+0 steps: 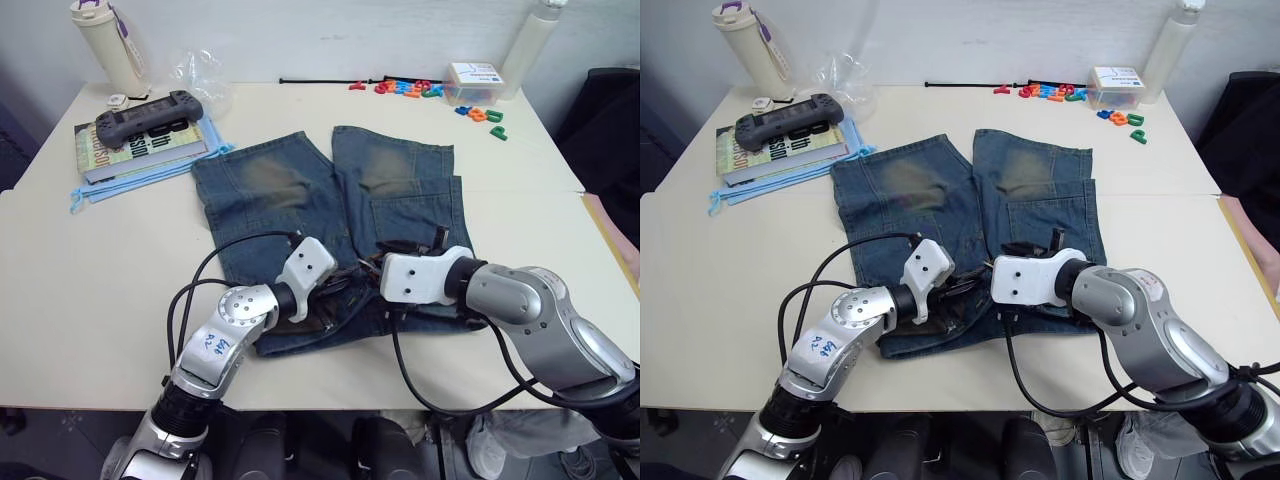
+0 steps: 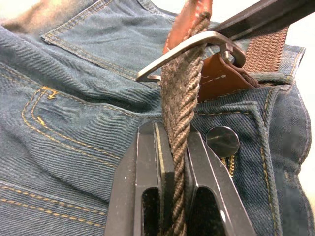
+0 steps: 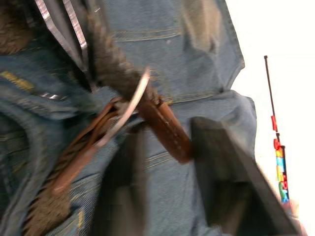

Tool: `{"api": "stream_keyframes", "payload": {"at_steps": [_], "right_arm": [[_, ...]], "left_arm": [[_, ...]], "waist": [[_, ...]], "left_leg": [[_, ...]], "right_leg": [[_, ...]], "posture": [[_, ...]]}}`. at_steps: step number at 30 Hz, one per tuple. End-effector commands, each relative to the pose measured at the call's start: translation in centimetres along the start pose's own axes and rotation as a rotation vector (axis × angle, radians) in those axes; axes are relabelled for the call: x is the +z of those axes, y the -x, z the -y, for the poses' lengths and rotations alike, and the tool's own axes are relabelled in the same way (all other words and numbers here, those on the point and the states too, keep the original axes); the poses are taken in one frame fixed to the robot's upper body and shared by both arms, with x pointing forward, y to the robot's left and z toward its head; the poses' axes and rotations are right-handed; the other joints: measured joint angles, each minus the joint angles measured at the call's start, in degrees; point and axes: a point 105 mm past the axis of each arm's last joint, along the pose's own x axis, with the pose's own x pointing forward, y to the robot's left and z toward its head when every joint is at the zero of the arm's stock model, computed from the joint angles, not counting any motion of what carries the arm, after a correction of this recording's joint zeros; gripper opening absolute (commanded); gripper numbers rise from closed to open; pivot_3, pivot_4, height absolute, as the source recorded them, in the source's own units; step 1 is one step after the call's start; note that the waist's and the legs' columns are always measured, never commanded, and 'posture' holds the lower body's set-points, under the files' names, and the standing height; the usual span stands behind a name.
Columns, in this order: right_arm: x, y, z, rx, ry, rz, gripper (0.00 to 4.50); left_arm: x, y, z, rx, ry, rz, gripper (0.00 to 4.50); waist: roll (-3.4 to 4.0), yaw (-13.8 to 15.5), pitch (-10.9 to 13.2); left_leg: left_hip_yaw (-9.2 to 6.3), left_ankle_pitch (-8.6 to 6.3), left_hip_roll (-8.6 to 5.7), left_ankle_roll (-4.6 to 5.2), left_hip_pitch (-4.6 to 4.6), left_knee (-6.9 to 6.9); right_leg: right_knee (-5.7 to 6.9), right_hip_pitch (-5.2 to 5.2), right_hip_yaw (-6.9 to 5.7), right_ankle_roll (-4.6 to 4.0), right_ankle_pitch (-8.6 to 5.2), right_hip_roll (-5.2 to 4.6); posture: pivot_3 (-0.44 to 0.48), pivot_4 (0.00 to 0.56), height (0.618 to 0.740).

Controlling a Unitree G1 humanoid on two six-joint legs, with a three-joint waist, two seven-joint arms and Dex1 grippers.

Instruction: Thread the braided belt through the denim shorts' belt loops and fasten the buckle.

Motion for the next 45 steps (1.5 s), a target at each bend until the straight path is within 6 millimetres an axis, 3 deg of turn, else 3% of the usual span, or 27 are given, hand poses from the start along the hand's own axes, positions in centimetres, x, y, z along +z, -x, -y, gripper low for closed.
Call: {"api": "stream_keyframes", "payload": {"at_steps": [1,5,7,8,13,18,22,25,29,34,40,45], "right_arm": [[0.5,0.3,0.7,-0.034,0.03,0.022,0.06],[0.4,0.6,0.5,-0.035,0.02,0.019,0.06],[0.3,0.7,0.5,-0.043,0.017,0.014,0.0],[0.3,0.7,0.4,-0.046,0.014,0.012,0.0],[0.3,0.6,0.1,-0.064,-0.001,0.005,0.0],[0.7,0.5,-0.1,-0.09,-0.01,0.014,0.0],[1.1,0.3,-0.6,-0.094,-0.014,0.028,0.0],[1.3,0.4,-0.8,-0.096,-0.012,0.034,0.0],[1.0,0.8,-0.7,-0.11,-0.014,0.019,0.0],[0.0,2.0,0.4,-0.161,-0.028,-0.001,0.0],[-2.9,4.8,2.3,-0.242,0.02,-0.076,0.0],[-5.3,6.4,3.8,-0.292,0.043,-0.155,0.0]], "left_arm": [[1.9,-0.1,0.9,-0.042,-0.086,0.082,0.0],[2.1,1.7,0.5,-0.063,-0.112,0.118,0.0],[2.3,3.2,0.4,-0.108,-0.073,0.154,0.91],[2.4,3.9,0.4,-0.132,-0.051,0.166,1.09],[2.4,7.5,-0.5,-0.243,0.106,0.182,3.08],[1.2,9.9,-3.9,-0.245,0.235,0.14,3.08],[-0.6,8.9,-7.6,-0.109,0.225,0.096,3.08],[-2.5,7.2,-9.8,0.013,0.108,0.002,3.08],[-4.5,6.5,-9.0,-0.061,-0.1,-0.113,3.08],[-7.6,7.7,-8.3,-0.139,-0.213,-0.237,3.08],[-10.2,10.7,-9.8,-0.168,-0.337,-0.38,3.08],[-11.0,12.0,-10.9,-0.167,-0.372,-0.424,3.08]], "waist": [[0.0,-0.01,0.0],[0.0,-0.07,0.0],[0.0,-0.06,0.0],[0.0,-0.09,0.0],[0.0,-0.19,0.0],[0.01,-0.14,0.0],[0.0,0.06,0.0],[-0.02,0.13,-0.01],[-0.03,-0.18,-0.01],[-0.03,-0.24,-0.02],[0.01,-0.29,-0.11],[0.11,-0.47,-0.22]], "left_leg": [[0.0,0.0,0.0,0.0,0.0,0.01],[0.0,0.0,0.03,0.0,0.01,0.04],[0.0,0.0,0.04,0.0,0.0,0.05],[0.0,0.0,0.04,0.0,-0.01,0.07],[-0.03,-0.01,0.11,-0.02,0.0,0.24],[-0.04,-0.04,0.18,-0.08,0.02,0.46],[-0.05,-0.05,0.11,-0.06,0.01,0.5],[-0.04,-0.07,0.06,-0.02,-0.02,0.5],[0.07,-0.08,0.05,-0.01,-0.05,0.48],[0.15,-0.09,0.15,-0.03,0.02,0.47],[0.15,-0.2,0.16,0.03,0.1,0.46],[0.34,-0.33,0.2,0.19,0.71,0.32]], "right_leg": [[0.02,0.0,0.0,0.0,0.0,0.0],[0.04,0.0,0.0,0.0,0.0,0.01],[0.03,0.0,0.01,0.0,0.0,0.0],[0.03,0.0,0.0,0.0,0.0,-0.01],[0.11,0.03,0.02,-0.01,0.0,-0.11],[0.34,0.01,0.03,-0.07,-0.03,-0.06],[0.42,-0.01,0.01,-0.07,-0.04,0.03],[0.43,-0.02,0.01,-0.06,-0.03,0.02],[0.43,-0.09,0.04,-0.06,-0.03,0.03],[0.47,-0.12,0.09,-0.07,-0.04,0.02],[0.5,-0.09,0.09,-0.07,-0.03,-0.28],[0.54,0.29,0.16,-0.09,-0.04,-0.33]], "posture": [[0.0,0.15,0.706],[0.0,0.15,0.706],[0.0,0.15,0.706],[0.0,0.15,0.706],[0.0,0.15,0.706],[0.0,0.15,0.706],[0.0,0.15,0.706],[0.0,0.15,0.706],[0.0,0.15,0.706],[0.0,0.15,0.706],[0.0,0.15,0.706],[0.0,0.15,0.706]]}}
